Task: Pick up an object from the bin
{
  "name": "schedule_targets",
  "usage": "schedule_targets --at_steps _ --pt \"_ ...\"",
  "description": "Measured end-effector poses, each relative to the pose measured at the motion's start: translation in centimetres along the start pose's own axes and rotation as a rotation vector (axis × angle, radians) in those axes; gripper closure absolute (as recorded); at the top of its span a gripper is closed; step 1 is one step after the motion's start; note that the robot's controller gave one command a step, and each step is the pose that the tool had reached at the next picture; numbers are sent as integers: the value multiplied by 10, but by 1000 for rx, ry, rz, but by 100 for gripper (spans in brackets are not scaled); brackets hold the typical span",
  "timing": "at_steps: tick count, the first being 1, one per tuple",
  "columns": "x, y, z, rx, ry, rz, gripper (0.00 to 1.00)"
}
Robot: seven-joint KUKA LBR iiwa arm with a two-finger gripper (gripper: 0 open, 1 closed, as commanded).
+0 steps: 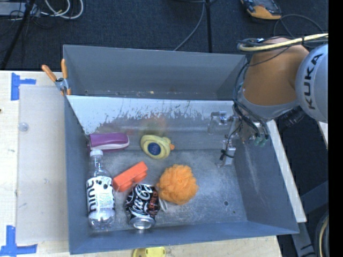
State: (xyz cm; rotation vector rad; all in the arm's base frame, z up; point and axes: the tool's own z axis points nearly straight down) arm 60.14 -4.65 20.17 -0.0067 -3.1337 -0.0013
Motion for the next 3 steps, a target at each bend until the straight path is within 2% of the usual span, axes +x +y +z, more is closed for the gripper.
schedule_targets --at_steps 1,2,3 --pt "-1 0 -5 0 -7 -1 0" --pt "2 42 57 0 -8 33 0" --pt "0 93 55 1 2 202 0"
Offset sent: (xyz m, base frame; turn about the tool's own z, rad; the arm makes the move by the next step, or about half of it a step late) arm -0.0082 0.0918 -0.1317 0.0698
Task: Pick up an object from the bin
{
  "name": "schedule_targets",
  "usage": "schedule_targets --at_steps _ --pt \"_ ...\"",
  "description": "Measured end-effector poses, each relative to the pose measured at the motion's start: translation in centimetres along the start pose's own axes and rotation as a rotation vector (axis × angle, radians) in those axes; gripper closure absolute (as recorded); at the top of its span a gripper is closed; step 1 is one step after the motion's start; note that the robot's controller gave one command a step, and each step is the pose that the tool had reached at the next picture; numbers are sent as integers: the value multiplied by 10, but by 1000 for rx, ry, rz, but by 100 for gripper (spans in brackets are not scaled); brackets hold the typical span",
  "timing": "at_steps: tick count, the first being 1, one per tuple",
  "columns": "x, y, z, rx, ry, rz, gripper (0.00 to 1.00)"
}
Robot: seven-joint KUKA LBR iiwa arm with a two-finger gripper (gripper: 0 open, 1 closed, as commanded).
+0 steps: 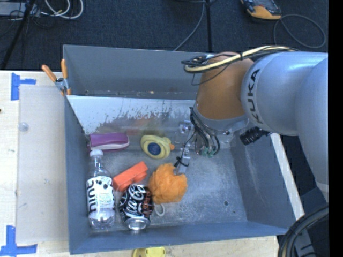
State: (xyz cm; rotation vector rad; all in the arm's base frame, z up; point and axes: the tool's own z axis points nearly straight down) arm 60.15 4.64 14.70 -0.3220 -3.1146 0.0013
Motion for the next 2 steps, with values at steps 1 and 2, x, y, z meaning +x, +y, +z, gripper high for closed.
schedule_targets --at_steps 1,2 --pt "36 15 -5 -1 -9 -274 0" --pt "28 42 33 -2 -8 -431 0"
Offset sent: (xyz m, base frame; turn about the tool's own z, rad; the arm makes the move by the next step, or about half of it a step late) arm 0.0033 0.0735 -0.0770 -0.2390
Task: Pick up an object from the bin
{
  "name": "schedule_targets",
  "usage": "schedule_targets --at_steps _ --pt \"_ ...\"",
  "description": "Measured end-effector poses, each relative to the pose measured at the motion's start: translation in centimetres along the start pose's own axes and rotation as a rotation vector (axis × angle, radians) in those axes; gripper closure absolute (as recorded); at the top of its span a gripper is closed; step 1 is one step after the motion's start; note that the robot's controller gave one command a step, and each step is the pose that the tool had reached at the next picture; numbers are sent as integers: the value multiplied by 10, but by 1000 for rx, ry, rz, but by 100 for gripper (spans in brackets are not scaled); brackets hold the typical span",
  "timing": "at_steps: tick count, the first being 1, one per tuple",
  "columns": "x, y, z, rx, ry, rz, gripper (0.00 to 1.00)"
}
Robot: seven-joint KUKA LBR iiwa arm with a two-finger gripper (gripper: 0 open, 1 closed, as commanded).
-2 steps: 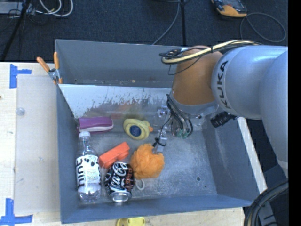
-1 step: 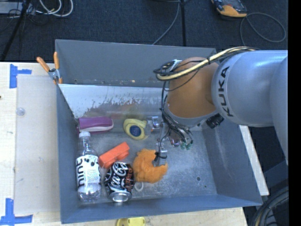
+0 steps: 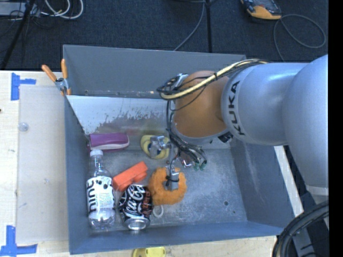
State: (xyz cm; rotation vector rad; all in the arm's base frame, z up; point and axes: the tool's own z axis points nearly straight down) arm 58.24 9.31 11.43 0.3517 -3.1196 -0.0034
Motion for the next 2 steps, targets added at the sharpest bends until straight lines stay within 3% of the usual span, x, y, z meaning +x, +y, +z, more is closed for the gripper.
schedule_targets --at_steps 1,2 --pt "25 51 42 1 -6 -181 100" --pt "26 54 43 0 -4 -182 100"
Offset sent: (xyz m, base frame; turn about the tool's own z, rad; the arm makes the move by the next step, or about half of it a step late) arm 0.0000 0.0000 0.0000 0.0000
